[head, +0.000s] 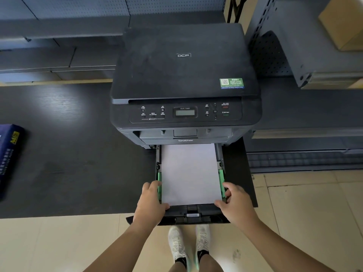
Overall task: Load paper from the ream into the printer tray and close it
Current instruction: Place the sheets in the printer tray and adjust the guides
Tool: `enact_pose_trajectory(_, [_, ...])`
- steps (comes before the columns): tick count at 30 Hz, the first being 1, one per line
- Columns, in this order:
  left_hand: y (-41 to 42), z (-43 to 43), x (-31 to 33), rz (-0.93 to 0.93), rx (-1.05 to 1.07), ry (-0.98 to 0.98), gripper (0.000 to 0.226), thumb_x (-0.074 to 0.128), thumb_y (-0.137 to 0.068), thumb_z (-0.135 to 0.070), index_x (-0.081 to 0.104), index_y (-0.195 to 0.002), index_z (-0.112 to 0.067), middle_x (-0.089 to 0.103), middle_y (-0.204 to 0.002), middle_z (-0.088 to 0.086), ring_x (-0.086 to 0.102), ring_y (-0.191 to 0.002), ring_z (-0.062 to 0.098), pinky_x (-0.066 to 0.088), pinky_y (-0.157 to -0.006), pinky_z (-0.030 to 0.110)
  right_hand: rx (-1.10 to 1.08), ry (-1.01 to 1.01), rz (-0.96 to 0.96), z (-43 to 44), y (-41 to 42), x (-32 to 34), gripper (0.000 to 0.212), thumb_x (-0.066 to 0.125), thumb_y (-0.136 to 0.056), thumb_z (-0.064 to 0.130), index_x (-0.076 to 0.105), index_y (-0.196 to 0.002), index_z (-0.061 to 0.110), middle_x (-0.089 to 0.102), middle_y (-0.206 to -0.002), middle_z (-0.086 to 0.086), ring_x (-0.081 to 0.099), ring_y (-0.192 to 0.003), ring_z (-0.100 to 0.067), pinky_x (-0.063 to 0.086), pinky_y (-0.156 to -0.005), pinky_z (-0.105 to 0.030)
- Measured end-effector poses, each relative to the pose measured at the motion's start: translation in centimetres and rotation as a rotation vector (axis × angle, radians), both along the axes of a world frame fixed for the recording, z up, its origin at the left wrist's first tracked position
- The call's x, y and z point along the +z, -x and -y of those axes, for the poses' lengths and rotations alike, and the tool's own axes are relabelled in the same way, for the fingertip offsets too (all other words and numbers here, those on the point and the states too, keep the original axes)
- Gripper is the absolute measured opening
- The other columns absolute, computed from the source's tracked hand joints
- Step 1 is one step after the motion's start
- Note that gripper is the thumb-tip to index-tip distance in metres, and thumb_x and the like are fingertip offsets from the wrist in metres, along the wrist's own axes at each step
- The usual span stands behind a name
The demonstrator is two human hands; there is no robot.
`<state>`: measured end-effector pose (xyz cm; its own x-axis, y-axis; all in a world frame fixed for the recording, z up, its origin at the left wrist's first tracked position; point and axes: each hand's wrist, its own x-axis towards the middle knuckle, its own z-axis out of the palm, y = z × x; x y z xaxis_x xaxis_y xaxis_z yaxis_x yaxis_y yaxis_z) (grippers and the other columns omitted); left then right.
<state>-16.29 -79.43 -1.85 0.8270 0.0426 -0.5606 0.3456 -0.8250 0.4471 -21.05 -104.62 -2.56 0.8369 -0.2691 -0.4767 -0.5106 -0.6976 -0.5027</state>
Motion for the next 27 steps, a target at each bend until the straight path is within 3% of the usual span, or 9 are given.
enact_pose_trajectory(4, [-0.1, -0.7, 0.0, 0.042, 0.017, -0.009, 0.057, 0.078, -0.08, -0.019, 0.051, -0.13, -0.022, 0.05, -0.125, -0.001, 0.059, -0.101, 0.019, 0.054, -0.082, 0.036, -0.073, 0.003, 0.052, 0.5, -0.3, -0.2, 0.052, 0.075, -0.081, 0.026, 0.059, -0.13, 0.018, 0.057, -0.092, 0.005, 0.058, -0.071, -0.008, 0.049, -0.067, -0.022])
enact_pose_trajectory(7, [-0.8, -0.8, -0.5, 0.077, 0.104, -0.014, 0.043, 0.072, -0.086, -0.023, 0.055, -0.125, -0.017, 0.056, -0.119, 0.002, 0.057, -0.092, 0.017, 0.048, -0.076, 0.031, -0.165, 0.004, 0.07, 0.9, -1.1, -1.0, 0.043, 0.073, -0.084, 0.029, 0.063, -0.124, 0.015, 0.065, -0.093, 0.002, 0.061, -0.074, -0.01, 0.041, -0.062, -0.015])
enact_pose_trajectory(10, [-1.7, -0.8, -1.4, 0.077, 0.177, -0.016, 0.033, 0.067, -0.089, -0.022, 0.06, -0.12, -0.013, 0.064, -0.108, 0.004, 0.055, -0.085, 0.018, 0.048, -0.075, 0.031, -0.187, 0.013, 0.072, 0.7, -1.9, -1.7, 0.028, 0.072, -0.086, 0.027, 0.07, -0.108, 0.01, 0.067, -0.082, 0.004, 0.066, -0.077, -0.016, 0.044, -0.064, -0.02])
enact_pose_trajectory(13, [-2.0, -0.6, -1.8, 0.071, 0.234, -0.018, 0.026, 0.064, -0.089, -0.017, 0.063, -0.115, -0.011, 0.065, -0.089, -0.002, 0.055, -0.073, 0.014, 0.041, -0.057, 0.021, -0.202, 0.066, 0.08, 0.4, -2.3, -2.1, 0.019, 0.071, -0.087, 0.027, 0.072, -0.096, 0.01, 0.064, -0.072, 0.007, 0.063, -0.067, -0.013, 0.044, -0.059, -0.02])
enact_pose_trajectory(16, [-2.0, -0.4, -1.8, 0.057, 0.332, -0.017, 0.018, 0.065, -0.088, -0.017, 0.066, -0.105, -0.012, 0.068, -0.086, -0.002, 0.055, -0.065, 0.007, 0.035, -0.049, 0.017, -0.199, 0.131, 0.072, 0.2, -2.2, -2.3, 0.018, 0.068, -0.088, 0.029, 0.073, -0.087, 0.011, 0.07, -0.07, 0.003, 0.06, -0.058, -0.01, 0.042, -0.049, -0.018])
enact_pose_trajectory(22, [-1.8, -0.2, -1.8, 0.055, 0.393, -0.014, 0.016, 0.067, -0.086, -0.017, 0.069, -0.101, -0.011, 0.072, -0.087, 0.003, 0.061, -0.072, 0.018, 0.042, -0.059, 0.025, -0.15, 0.185, 0.066, 0.2, -2.4, -3.3, 0.026, 0.065, -0.09, 0.025, 0.069, -0.067, 0.012, 0.065, -0.061, -0.002, 0.056, -0.048, -0.007, 0.031, -0.041, -0.016])
enact_pose_trajectory(27, [-1.3, 0.2, -1.8, 0.057, 0.391, -0.017, 0.013, 0.065, -0.088, -0.018, 0.069, -0.1, -0.012, 0.072, -0.088, 0.003, 0.065, -0.074, 0.02, 0.047, -0.063, 0.027, -0.136, 0.199, 0.057, -0.1, -2.6, -3.4, 0.021, 0.064, -0.09, 0.023, 0.068, -0.074, 0.009, 0.065, -0.071, -0.006, 0.061, -0.063, -0.019, 0.052, -0.057, -0.034])
